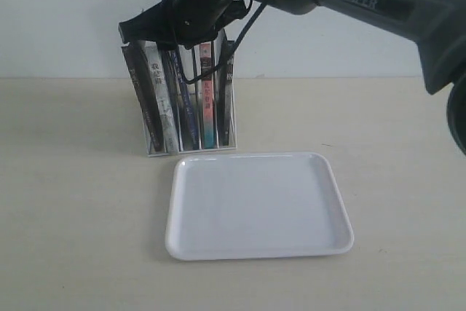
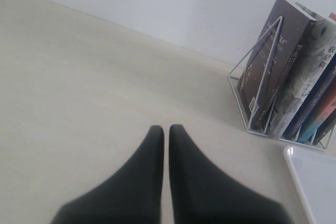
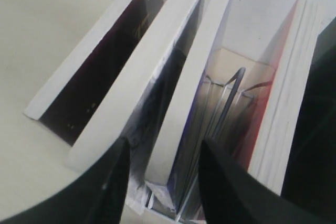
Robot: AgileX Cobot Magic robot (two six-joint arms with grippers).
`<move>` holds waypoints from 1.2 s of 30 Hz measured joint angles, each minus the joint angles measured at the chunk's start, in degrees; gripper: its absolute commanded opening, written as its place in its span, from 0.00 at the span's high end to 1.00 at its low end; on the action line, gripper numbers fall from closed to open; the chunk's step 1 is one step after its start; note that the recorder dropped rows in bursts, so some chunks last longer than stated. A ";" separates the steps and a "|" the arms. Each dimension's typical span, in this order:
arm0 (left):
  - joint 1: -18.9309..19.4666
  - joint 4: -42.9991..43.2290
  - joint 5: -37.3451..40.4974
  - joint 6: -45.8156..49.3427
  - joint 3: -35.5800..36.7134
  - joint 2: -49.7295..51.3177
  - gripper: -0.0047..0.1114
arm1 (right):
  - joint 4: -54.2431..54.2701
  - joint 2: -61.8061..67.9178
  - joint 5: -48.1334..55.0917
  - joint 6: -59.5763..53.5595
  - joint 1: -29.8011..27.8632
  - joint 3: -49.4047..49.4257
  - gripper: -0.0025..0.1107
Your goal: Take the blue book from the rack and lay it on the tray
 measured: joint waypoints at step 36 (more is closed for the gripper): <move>0.00 0.00 0.00 0.00 0.00 0.00 0.92 | -1.76 2.57 -2.77 3.90 -0.39 -0.14 0.98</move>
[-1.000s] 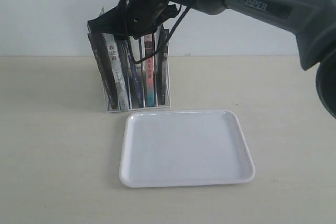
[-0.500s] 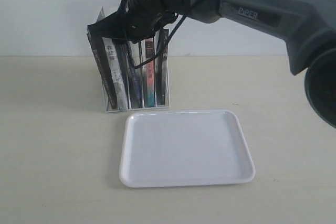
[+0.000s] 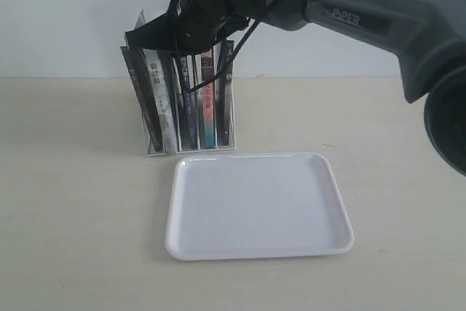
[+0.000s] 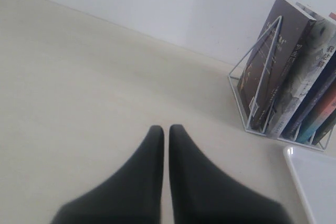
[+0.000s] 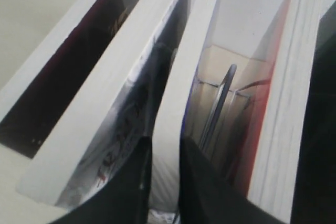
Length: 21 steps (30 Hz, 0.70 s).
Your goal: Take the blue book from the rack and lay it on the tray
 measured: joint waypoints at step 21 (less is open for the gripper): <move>0.00 0.00 0.00 0.00 0.00 0.00 0.92 | -3.65 -8.54 6.41 -0.26 0.00 -6.93 0.98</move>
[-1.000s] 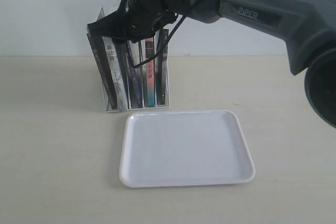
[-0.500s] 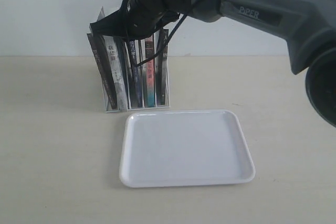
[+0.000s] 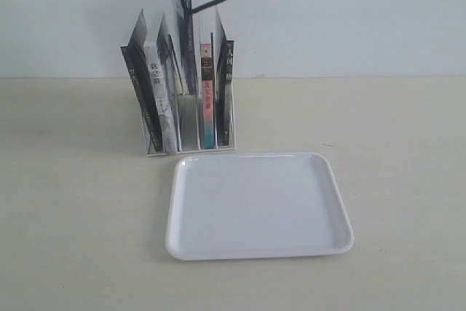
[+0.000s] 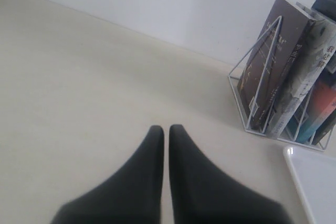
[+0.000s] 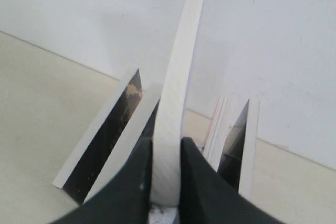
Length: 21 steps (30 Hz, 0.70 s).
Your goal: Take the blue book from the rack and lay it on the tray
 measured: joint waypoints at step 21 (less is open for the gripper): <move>0.00 0.00 0.00 0.00 0.00 0.00 0.92 | -0.62 -5.24 9.99 -1.79 4.61 -0.20 0.98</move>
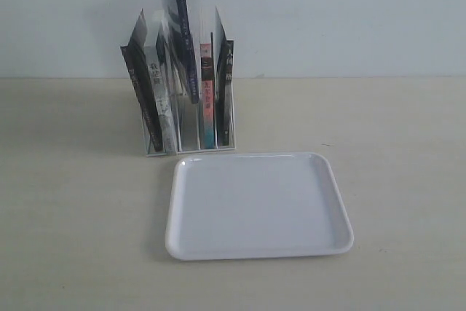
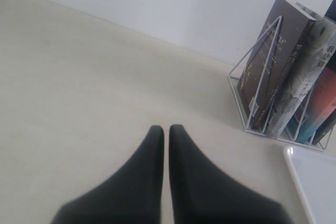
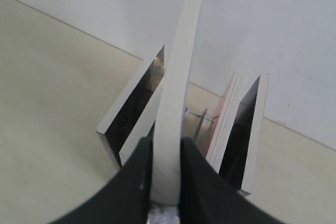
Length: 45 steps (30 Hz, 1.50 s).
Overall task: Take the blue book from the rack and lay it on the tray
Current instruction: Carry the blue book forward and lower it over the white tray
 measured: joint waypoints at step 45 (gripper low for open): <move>0.00 0.00 0.00 0.00 0.00 0.00 0.92 | -31.72 -21.39 16.66 16.84 14.32 43.27 0.98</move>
